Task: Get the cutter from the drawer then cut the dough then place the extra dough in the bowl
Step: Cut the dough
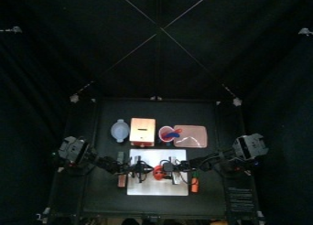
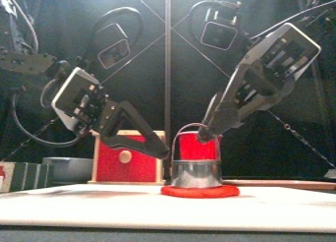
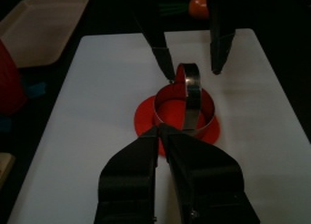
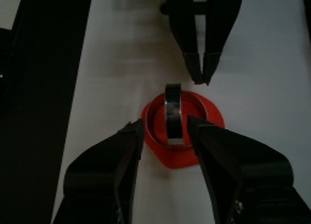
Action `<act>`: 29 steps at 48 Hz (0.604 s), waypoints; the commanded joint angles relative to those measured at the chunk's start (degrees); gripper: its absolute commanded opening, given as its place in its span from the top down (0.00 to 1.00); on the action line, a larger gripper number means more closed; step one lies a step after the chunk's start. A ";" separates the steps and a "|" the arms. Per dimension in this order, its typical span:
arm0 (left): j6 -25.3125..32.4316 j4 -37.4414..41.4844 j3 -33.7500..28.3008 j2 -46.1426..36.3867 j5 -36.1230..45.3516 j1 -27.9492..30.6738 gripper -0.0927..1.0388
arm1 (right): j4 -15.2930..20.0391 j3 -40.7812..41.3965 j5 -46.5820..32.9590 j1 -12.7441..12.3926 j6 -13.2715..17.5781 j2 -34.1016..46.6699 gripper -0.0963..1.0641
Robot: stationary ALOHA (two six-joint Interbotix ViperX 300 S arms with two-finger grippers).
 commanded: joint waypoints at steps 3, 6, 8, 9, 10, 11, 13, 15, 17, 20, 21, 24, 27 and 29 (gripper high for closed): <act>0.26 0.00 -1.58 -0.26 1.23 0.44 0.45 | -1.49 -2.29 1.49 -0.97 0.18 -0.97 0.23; 0.26 -0.09 -1.85 -0.09 2.02 0.44 0.45 | -1.85 -2.81 2.20 -1.14 0.26 -0.79 0.23; 0.26 0.00 -2.02 0.18 2.20 0.44 0.45 | -2.02 -3.16 2.72 -1.32 0.26 -0.62 0.23; 0.35 -0.09 -2.11 0.26 2.20 0.53 0.45 | -2.02 -3.25 2.99 -1.32 0.26 -0.44 0.23; 0.35 0.00 -2.29 0.44 2.37 0.53 0.45 | -2.11 -3.43 3.25 -1.23 0.26 -0.35 0.23; 0.44 0.00 -2.46 0.62 2.37 0.62 0.45 | -2.20 -3.60 3.52 -1.32 0.26 -0.26 0.23; 0.44 0.00 -2.64 0.97 2.46 0.79 0.45 | -2.37 -3.96 4.04 -1.41 0.26 0.00 0.23; 0.44 -0.09 -2.90 1.41 2.64 1.05 0.45 | -2.46 -4.13 4.31 -1.41 0.26 0.26 0.23; 0.44 0.00 -3.08 1.67 2.81 1.32 0.45 | -2.55 -4.39 4.57 -1.32 0.26 0.53 0.23; 0.53 0.00 -3.52 2.20 3.25 1.85 0.45 | -2.55 -4.66 4.66 -1.23 0.26 0.70 0.23; 0.53 0.00 -3.60 2.29 3.34 1.93 0.45 | -2.55 -4.75 4.66 -1.05 0.26 0.79 0.23; 0.53 0.00 -3.78 2.64 4.22 2.29 0.45 | -2.55 -4.92 4.66 -0.97 0.26 0.79 0.23; 0.44 -0.09 -3.87 2.90 5.62 2.55 0.45 | -2.55 -5.01 4.75 -0.97 0.26 0.88 0.23; 0.35 0.00 -3.87 3.08 6.59 2.72 0.45 | -2.55 -5.19 4.92 -0.97 0.26 0.79 0.23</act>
